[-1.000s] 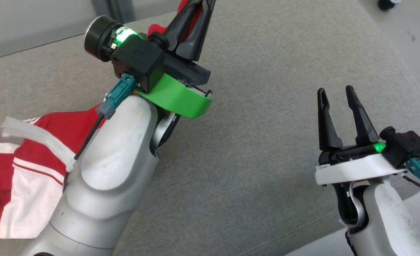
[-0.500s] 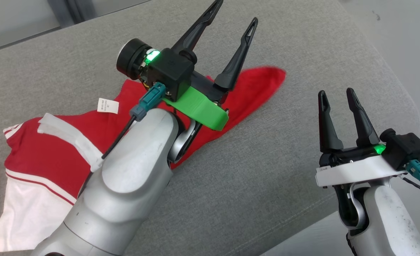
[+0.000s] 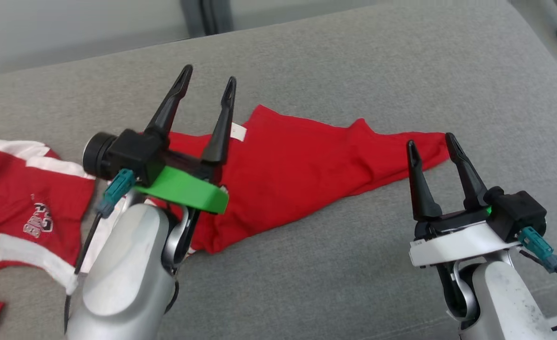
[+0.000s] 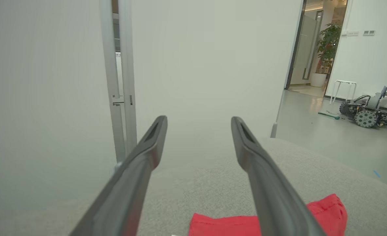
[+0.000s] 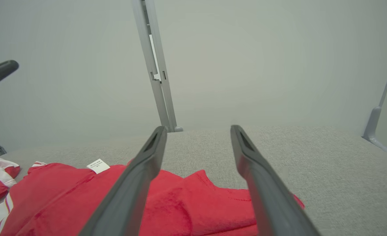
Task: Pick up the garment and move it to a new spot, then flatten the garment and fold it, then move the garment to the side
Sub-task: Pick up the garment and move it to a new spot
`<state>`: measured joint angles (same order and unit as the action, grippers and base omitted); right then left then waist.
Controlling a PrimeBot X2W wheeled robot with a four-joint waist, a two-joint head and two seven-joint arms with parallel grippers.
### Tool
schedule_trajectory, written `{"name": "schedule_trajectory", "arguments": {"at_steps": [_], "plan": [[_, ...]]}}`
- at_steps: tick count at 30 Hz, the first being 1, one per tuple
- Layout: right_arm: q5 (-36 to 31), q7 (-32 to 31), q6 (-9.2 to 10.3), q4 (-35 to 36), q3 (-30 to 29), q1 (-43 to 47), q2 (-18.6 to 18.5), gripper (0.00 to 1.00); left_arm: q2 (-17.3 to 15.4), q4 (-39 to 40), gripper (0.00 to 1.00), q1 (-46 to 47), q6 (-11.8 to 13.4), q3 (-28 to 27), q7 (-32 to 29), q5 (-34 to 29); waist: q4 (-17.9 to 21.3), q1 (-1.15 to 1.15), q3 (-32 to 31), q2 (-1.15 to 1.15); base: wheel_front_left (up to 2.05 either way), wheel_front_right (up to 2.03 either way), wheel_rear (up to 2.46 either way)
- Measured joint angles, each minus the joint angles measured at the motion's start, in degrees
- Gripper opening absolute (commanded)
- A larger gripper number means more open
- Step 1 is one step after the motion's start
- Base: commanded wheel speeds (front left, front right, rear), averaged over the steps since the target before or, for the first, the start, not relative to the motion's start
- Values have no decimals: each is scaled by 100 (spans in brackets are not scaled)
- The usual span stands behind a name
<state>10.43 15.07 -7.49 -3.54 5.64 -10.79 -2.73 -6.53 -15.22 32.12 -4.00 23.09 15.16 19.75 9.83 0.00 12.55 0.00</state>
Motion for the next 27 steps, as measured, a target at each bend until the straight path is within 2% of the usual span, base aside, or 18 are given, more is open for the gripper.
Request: {"name": "schedule_trajectory", "arguments": {"at_steps": [6,11,17,21,27], "plan": [[-115,0,0,-27,-16,180,-5,100,-188,374,100,-1081,-80,-421,0,-259,-634,0,-301,0,0,0,0],[-159,0,0,-96,-33,373,-4,100,-66,598,100,-2051,-138,-708,1,-503,-1065,0,-656,0,0,0,0],[-158,0,0,-138,-59,532,-5,100,211,805,100,-2546,-147,-1004,1,-743,-1273,0,-933,0,0,0,0],[-159,0,0,-144,-52,587,-5,100,311,1032,100,-2780,-69,-1244,1,-875,-1316,0,-999,0,0,0,0],[-167,0,0,-143,-44,586,-5,100,355,1129,100,-2952,-96,-1356,1,-921,-1299,0,-950,0,0,0,0]]}}
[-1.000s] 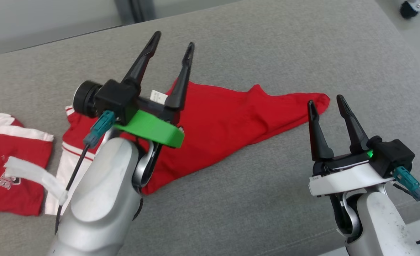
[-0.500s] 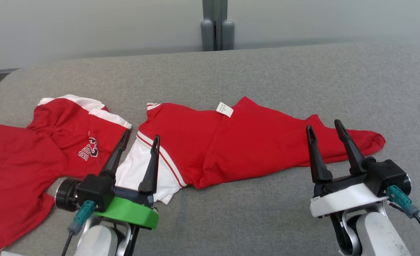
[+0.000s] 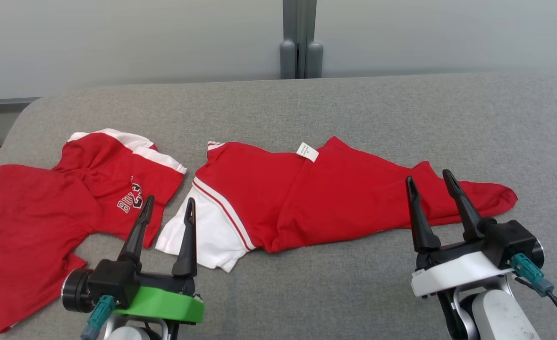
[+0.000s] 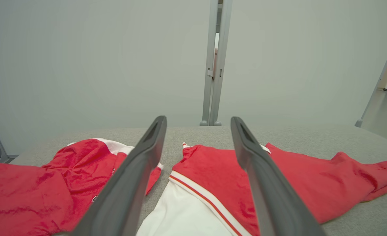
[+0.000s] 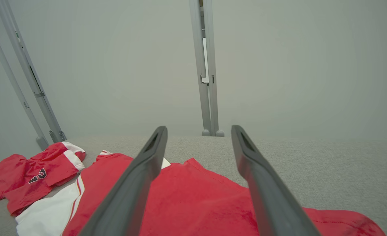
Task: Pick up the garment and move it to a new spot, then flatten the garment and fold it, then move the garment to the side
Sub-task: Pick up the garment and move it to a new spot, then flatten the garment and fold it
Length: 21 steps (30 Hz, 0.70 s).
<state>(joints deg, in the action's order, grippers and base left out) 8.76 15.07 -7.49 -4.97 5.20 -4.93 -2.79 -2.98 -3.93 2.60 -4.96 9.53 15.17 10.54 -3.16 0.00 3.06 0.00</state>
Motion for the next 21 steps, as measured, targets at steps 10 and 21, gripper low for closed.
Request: {"name": "schedule_trajectory", "arguments": {"at_steps": [10,21], "plan": [[-4,0,0,-44,35,-5,-2,100,8,-45,100,8,-14,104,0,96,-3,0,24,0,0,0,0],[-621,-42,-1,-1482,722,-1118,-114,100,12,-109,100,352,13,537,0,274,-420,0,409,0,0,0,0]]}}
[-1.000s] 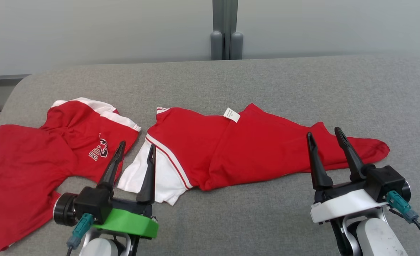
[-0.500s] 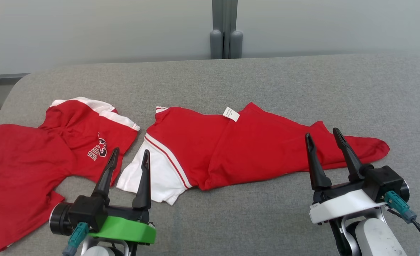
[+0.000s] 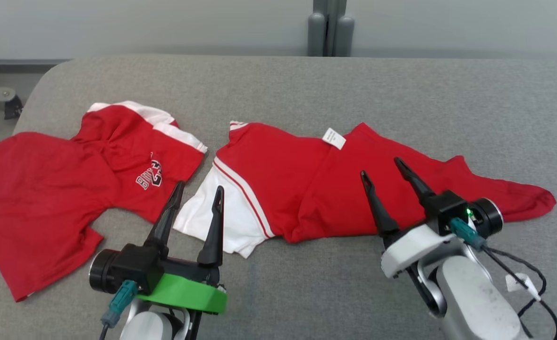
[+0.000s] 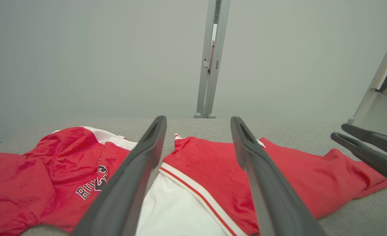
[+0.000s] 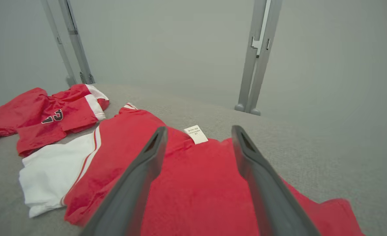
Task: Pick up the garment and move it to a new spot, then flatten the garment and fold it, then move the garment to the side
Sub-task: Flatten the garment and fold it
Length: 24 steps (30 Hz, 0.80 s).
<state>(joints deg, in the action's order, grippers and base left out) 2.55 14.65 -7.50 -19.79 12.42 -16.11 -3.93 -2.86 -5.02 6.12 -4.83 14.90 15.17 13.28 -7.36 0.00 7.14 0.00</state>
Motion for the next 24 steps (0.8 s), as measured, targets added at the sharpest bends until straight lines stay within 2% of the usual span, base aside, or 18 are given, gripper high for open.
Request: {"name": "schedule_trajectory", "arguments": {"at_steps": [9,17,24], "plan": [[347,-410,1,-1455,385,-1377,-520,100,-1,-65,100,215,131,364,0,136,-582,0,434,0,0,0,0],[589,-495,0,-2394,732,-2071,-724,100,-1,-78,100,348,265,450,0,280,-1040,0,798,0,0,0,0],[469,-346,0,-3003,668,-2394,-770,100,-1,-79,100,416,311,535,0,325,-1220,0,985,0,0,0,0]]}}
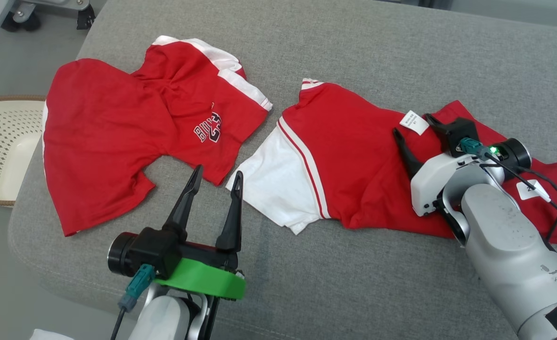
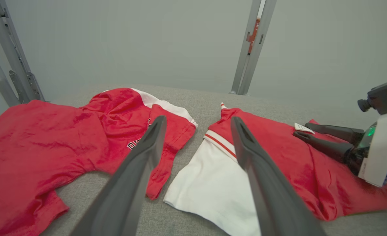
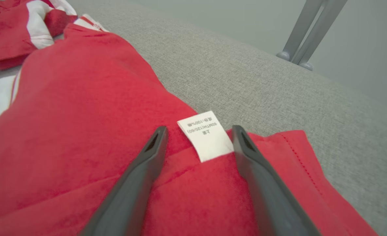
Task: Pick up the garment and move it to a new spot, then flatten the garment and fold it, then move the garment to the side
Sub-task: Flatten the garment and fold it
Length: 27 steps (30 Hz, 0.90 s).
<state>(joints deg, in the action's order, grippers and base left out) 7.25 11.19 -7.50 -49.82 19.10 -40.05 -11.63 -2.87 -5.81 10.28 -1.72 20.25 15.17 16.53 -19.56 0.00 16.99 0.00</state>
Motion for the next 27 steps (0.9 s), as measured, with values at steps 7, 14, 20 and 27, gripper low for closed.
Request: {"name": "schedule_trajectory", "arguments": {"at_steps": [7,14,20,27], "plan": [[2,35,0,-477,-97,-180,10,0,1,-21,100,29,22,43,0,16,-7,0,11,0,0,0,0],[4,209,0,-592,-177,-296,24,0,1,-73,100,22,21,-5,0,13,95,0,-108,0,0,0,0],[19,215,0,-431,-481,-853,-111,0,1,-20,100,25,19,71,0,23,170,0,-90,0,0,0,0],[-74,-227,0,-421,-773,-1682,-666,0,1,-21,100,35,12,188,0,107,63,0,90,0,0,0,0]]}}
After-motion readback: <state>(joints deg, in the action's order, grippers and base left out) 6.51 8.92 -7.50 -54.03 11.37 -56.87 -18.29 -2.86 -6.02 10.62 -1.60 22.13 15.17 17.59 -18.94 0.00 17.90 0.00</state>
